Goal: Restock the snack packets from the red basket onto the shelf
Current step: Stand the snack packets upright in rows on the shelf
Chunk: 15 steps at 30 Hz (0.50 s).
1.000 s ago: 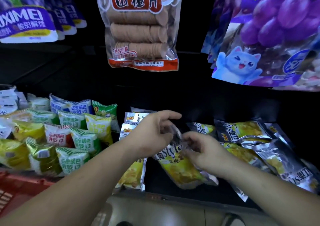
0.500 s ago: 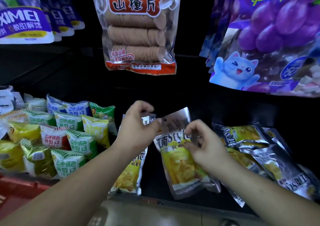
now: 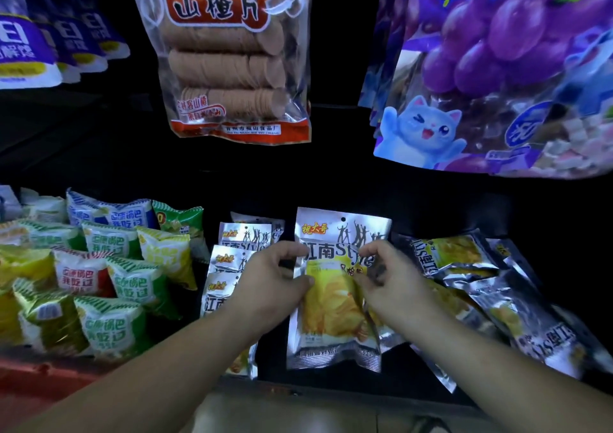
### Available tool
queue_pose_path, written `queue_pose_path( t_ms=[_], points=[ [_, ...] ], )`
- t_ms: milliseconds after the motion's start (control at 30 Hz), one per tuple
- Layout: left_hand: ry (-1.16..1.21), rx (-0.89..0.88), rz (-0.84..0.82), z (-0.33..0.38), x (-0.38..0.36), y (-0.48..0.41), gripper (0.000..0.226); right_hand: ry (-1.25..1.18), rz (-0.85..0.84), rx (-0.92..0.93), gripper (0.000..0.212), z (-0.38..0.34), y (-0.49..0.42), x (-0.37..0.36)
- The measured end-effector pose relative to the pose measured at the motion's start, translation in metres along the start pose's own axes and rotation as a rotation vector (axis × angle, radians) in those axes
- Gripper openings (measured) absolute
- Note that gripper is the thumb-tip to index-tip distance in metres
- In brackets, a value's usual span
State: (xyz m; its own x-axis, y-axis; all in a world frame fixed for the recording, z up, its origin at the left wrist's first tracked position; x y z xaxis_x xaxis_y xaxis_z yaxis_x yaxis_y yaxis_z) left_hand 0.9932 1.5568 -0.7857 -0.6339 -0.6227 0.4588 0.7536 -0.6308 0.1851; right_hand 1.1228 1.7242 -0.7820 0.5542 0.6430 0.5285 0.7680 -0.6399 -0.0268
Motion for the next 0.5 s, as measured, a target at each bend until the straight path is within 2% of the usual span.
queue_pose_path(
  t_ms=[67, 133, 300, 500],
  points=[
    [-0.020, -0.016, 0.042, 0.003, 0.004, -0.002, 0.040, -0.018, -0.007, -0.010, 0.029, -0.003, 0.001, 0.000],
    [-0.021, -0.005, 0.069, 0.001, 0.006, -0.005, 0.045, -0.137, -0.035, -0.065, 0.038, -0.003, 0.001, -0.003],
    [0.059, 0.011, 0.022, 0.006, 0.006, 0.001, 0.053, -0.297, -0.101, -0.150, 0.057, -0.007, 0.003, -0.010],
    [-0.003, -0.012, -0.056, 0.013, 0.012, 0.024, 0.064, -0.256, -0.084, -0.112, 0.063, -0.021, 0.018, -0.008]
  ],
)
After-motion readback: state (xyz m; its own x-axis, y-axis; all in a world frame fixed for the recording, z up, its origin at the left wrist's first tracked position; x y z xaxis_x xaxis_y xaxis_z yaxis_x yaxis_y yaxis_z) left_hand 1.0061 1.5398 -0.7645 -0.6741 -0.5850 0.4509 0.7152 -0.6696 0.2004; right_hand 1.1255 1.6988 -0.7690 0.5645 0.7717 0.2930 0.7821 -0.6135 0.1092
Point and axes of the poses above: each hand's wrist, its own y-axis away from the middle knuckle, its own x-axis out of the back of the hand, z = x × y, the point moved 9 cm from there along -y, towards the middle knuckle, and after that the axes turned 8 degrees about -y, right-handed, at the moved point
